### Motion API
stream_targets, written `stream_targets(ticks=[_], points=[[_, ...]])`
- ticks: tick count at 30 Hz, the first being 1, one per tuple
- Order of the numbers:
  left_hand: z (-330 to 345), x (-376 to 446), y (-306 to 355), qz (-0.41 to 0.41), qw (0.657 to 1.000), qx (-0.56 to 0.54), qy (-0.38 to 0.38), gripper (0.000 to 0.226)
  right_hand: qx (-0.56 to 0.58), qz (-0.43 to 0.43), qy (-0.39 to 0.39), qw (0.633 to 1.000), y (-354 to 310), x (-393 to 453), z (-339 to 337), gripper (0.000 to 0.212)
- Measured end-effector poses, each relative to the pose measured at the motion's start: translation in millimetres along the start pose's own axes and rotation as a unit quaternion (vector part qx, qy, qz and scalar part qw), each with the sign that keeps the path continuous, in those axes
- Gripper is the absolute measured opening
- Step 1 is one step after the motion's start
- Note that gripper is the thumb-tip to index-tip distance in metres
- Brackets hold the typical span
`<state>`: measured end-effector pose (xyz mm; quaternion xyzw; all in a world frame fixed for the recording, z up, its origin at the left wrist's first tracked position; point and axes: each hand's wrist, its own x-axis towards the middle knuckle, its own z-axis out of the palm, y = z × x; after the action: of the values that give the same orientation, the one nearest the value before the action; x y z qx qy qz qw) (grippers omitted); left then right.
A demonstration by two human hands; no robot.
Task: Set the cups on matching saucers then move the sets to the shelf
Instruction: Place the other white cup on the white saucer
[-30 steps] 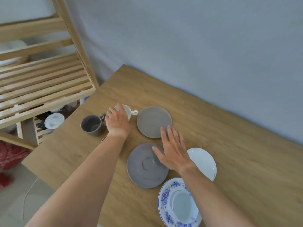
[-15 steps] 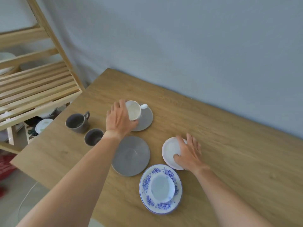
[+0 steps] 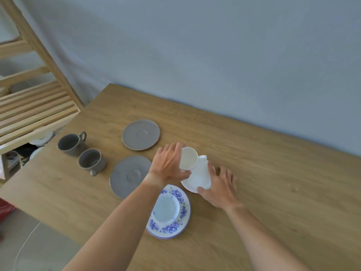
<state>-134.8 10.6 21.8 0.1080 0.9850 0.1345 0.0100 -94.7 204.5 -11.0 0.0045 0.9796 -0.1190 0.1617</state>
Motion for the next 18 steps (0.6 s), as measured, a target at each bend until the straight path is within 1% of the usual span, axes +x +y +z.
stream_targets(ticks=[4,10,13,16,18], points=[[10,0,18,0.009,1.0,0.006,-0.007,0.078,0.016,-0.012,0.022,1.0,14,-3,-1,0.101],[22,-2,36,0.029,0.999,0.02,-0.012,0.078,0.054,0.018,0.077,0.995,24,-8,6,0.103],[26,-3,44,0.034,0.999,0.026,-0.013,0.076,0.058,0.03,0.099,0.993,23,-12,8,0.11],[28,-4,48,0.027,0.999,0.017,-0.015,0.078,0.071,0.044,0.108,0.991,22,-13,10,0.113],[29,-4,50,0.025,0.999,0.012,-0.019,0.081,0.08,0.047,0.099,0.991,23,-13,9,0.113]])
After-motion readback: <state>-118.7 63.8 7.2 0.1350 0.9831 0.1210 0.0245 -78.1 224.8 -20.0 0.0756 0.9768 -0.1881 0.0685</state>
